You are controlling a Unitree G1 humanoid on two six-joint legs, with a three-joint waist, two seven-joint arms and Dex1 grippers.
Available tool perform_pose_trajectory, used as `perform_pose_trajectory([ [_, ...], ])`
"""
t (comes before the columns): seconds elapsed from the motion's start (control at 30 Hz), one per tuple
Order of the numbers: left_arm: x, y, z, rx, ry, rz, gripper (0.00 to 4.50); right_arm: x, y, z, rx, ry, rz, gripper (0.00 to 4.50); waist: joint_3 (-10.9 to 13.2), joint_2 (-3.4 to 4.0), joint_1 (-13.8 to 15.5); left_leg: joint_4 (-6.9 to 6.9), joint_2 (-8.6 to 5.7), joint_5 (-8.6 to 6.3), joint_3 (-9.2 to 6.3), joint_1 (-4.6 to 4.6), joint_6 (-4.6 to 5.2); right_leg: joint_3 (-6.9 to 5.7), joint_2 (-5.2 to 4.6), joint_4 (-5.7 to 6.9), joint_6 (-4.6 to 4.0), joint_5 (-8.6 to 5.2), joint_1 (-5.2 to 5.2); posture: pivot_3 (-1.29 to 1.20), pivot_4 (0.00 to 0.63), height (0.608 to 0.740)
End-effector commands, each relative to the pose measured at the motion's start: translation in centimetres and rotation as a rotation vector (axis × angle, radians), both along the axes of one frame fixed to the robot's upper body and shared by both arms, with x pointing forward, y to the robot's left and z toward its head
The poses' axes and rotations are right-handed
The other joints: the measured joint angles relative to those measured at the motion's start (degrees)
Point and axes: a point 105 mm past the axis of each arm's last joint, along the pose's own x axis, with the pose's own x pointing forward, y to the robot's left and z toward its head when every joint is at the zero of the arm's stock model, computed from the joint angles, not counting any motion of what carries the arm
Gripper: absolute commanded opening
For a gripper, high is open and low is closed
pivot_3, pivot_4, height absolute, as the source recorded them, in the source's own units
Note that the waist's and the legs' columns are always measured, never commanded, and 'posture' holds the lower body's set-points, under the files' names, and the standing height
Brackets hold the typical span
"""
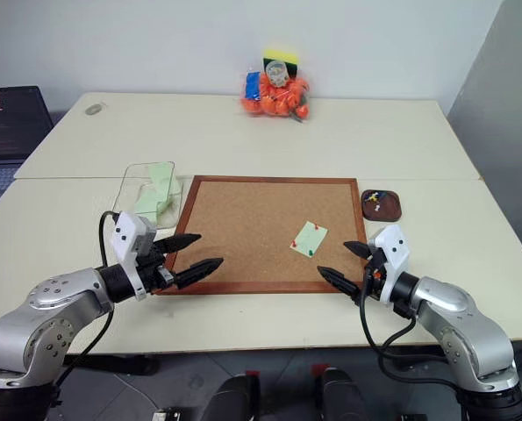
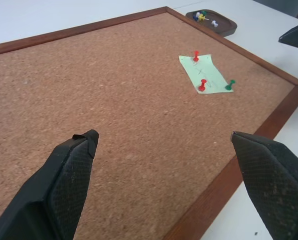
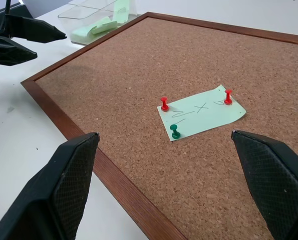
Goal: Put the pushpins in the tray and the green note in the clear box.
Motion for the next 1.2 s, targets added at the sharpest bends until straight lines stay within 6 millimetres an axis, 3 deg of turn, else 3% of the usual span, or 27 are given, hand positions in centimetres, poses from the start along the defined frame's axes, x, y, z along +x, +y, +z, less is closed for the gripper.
perform_pose_trajectory([
  [0.03, -0.1, -0.1, 0.8, 0.028, -0.048, -0.023, 4.48, 0.1, -0.2, 1.3, 0.023, -0.050, 0.006, 4.48, 0.0, 0.00, 0.0, 0.00, 0.00, 0.00, 0.00, 0.00, 0.00, 0.00, 0.00, 0.00, 0.00, 0.00, 0.00, 0.00, 0.150, 0.740],
  [0.63, 0.4, -0.7, 1.6, -0.033, -0.085, -0.059, 4.48, 0.6, -0.6, 1.5, 0.002, -0.070, -0.014, 4.48, 0.0, 0.00, 0.0, 0.01, -0.01, 0.00, 0.01, 0.00, 0.00, -0.01, 0.00, 0.02, 0.02, 0.01, 0.00, 0.00, 0.150, 0.740],
  [0.8, 0.7, -1.1, 1.0, 0.014, -0.093, -0.088, 4.48, 1.4, -1.1, 1.7, -0.016, -0.110, -0.065, 4.48, 0.0, 0.00, 0.0, 0.01, -0.02, 0.00, 0.02, 0.00, 0.00, 0.00, 0.00, 0.02, 0.02, 0.01, 0.00, 0.00, 0.150, 0.740],
  [1.2, 3.7, -3.8, 0.2, 0.039, -0.163, -0.237, 2.36, 3.3, -0.7, 2.1, -0.051, -0.161, -0.081, 4.50, 0.0, 0.00, 0.0, 0.02, -0.04, 0.00, 0.05, 0.00, 0.00, -0.02, 0.01, 0.04, 0.05, 0.03, 0.00, 0.00, 0.150, 0.740],
])
